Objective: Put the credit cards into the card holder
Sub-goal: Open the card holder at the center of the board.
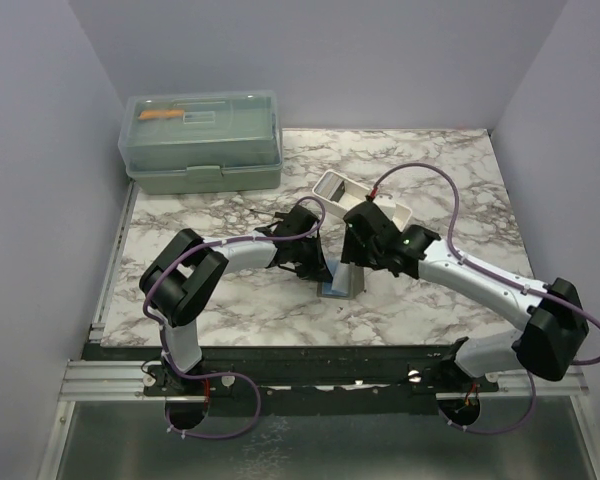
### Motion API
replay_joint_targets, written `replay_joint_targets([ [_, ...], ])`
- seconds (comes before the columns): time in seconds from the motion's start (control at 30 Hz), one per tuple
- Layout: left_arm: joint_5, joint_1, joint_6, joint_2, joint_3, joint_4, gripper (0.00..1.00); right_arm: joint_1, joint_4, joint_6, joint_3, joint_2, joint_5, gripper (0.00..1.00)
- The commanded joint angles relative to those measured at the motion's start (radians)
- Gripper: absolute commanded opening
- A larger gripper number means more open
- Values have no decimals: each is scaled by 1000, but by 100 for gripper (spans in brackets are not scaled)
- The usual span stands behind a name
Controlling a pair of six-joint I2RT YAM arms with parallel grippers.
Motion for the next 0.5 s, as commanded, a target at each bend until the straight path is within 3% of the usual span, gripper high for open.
replay_joint_targets([
  [0.0, -94, 7, 42, 36, -14, -77, 0, 7, 56, -77, 76, 67, -74, 65],
  [0.13, -91, 6, 44, 30, -15, -77, 0, 8, 83, -106, 95, 50, -66, 76],
  [0.17, -91, 6, 44, 28, -16, -77, 0, 7, 125, -113, 76, 42, -86, 73],
  [0.27, -93, 7, 44, 26, -18, -75, 0, 5, 200, -59, 39, 64, -101, 51],
  [0.47, -103, 7, 38, 8, -35, -67, 0, -33, 231, 121, 5, 153, -60, 24],
])
